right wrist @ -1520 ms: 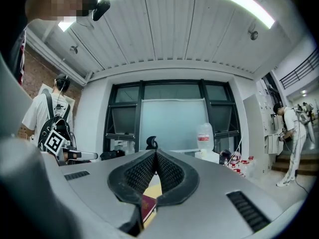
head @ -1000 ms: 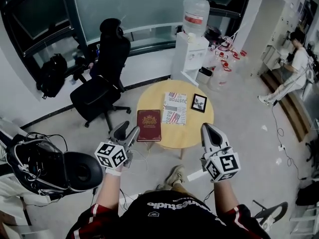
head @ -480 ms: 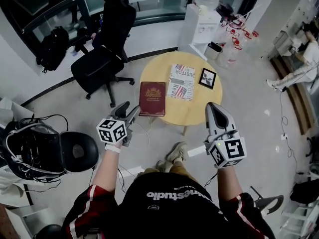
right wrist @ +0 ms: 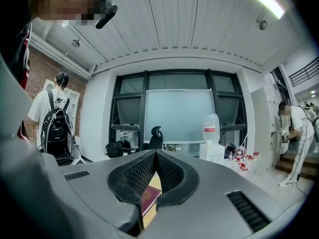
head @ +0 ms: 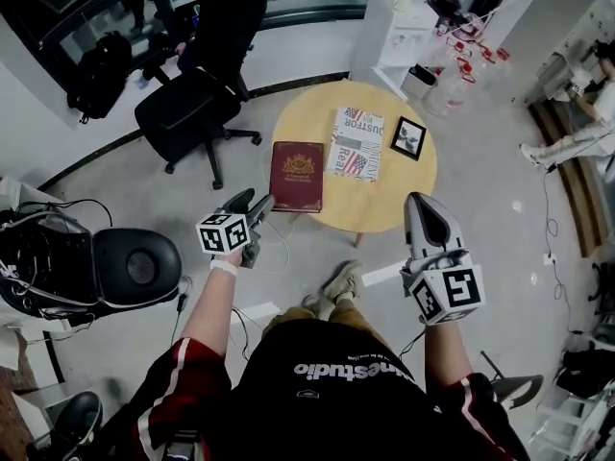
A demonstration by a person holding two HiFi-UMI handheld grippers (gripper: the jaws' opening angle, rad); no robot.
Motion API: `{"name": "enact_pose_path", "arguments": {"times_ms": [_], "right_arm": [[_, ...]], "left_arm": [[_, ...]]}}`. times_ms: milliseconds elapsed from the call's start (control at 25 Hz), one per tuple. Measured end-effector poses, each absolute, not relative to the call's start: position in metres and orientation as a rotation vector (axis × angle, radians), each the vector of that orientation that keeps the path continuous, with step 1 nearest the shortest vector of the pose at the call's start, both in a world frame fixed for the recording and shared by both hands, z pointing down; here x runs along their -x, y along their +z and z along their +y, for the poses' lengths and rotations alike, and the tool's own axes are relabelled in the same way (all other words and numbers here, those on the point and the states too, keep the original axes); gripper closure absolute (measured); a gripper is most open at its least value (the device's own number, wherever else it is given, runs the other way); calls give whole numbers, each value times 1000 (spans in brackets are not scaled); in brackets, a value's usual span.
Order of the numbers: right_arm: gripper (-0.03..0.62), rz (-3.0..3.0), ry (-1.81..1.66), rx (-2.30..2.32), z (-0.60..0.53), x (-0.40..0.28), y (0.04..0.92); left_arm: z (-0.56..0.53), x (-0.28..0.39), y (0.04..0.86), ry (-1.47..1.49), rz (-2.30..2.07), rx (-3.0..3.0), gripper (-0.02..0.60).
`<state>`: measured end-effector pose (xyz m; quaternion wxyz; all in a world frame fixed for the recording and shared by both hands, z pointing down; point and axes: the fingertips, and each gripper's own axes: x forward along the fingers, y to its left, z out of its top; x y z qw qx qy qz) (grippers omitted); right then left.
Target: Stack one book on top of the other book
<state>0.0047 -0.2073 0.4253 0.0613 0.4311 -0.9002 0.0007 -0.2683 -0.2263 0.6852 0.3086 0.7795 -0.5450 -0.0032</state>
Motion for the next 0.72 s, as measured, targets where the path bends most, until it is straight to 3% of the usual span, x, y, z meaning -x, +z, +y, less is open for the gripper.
{"name": "enact_pose_path", "arguments": {"times_ms": [720], "right_arm": [[569, -2692, 58, -1236, -258, 4, 443]], "left_arm": [[-265, 275, 815, -92, -1304, -1698, 232]]}}
